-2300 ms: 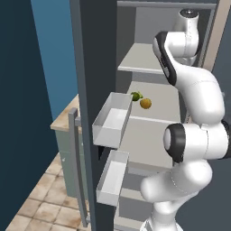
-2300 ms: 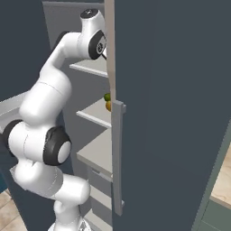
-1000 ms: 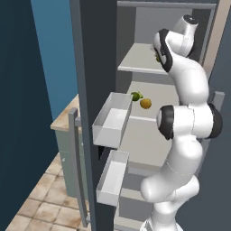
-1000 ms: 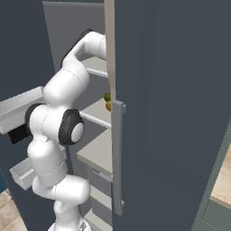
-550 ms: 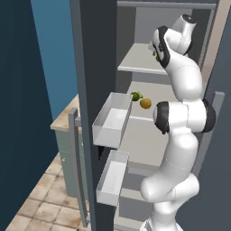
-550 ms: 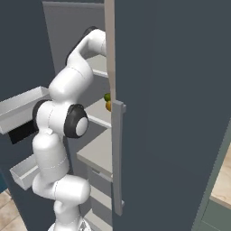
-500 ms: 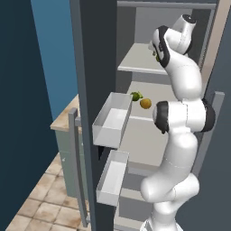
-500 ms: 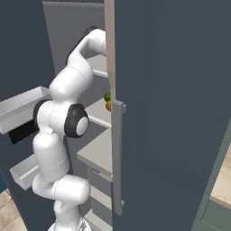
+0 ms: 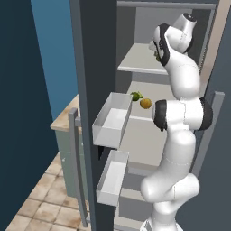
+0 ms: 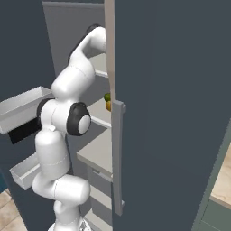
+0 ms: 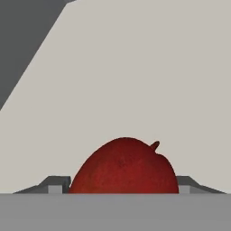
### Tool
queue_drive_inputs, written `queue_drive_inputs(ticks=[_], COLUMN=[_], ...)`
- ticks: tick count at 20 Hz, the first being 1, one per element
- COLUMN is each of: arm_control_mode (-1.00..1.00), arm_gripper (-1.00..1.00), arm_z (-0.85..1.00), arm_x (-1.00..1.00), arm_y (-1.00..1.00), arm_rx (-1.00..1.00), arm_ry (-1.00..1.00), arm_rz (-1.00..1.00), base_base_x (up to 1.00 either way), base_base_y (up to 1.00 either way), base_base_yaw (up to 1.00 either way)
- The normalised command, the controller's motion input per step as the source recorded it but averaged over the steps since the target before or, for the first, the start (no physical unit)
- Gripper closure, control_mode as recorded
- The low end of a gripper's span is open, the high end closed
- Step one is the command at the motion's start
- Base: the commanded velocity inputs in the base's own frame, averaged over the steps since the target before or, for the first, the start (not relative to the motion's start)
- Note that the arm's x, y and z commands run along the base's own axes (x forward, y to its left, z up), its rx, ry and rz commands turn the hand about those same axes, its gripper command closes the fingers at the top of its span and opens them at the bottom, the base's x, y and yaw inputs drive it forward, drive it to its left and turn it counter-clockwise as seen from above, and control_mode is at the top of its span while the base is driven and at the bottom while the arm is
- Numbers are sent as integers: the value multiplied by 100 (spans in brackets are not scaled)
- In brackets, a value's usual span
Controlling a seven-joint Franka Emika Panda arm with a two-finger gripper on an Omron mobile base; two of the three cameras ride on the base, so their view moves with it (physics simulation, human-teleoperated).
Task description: Take the lemon wedge and mango from the highest rack and move them to the second highest rack where the lime and squash are located, to maximize freezer space. Close the freezer door after rearranging.
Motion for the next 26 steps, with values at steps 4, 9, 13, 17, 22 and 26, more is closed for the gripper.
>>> queue_drive_inputs(ticks=[4, 9, 13, 17, 22, 26], arm_control_mode=[-100, -100, -100, -100, -100, -100], arm_gripper=[100, 100, 100, 100, 100, 100], arm_z=[-29, -42, -25, -3, 0, -18], arm_x=[-35, -36, -49, -72, -83, -91], arm_y=[17, 55, 59, 41, 31, 26], arm_rx=[-11, -17, -7, 0, 0, 0], arm_ry=[-18, -22, -3, 2, 10, 2], arm_rz=[0, -9, -12, -16, -16, -15], base_base_x=[0, 0, 0, 0, 0, 0], base_base_y=[0, 0, 0, 0, 0, 0], base_base_yaw=[0, 0, 0, 0, 0, 0])
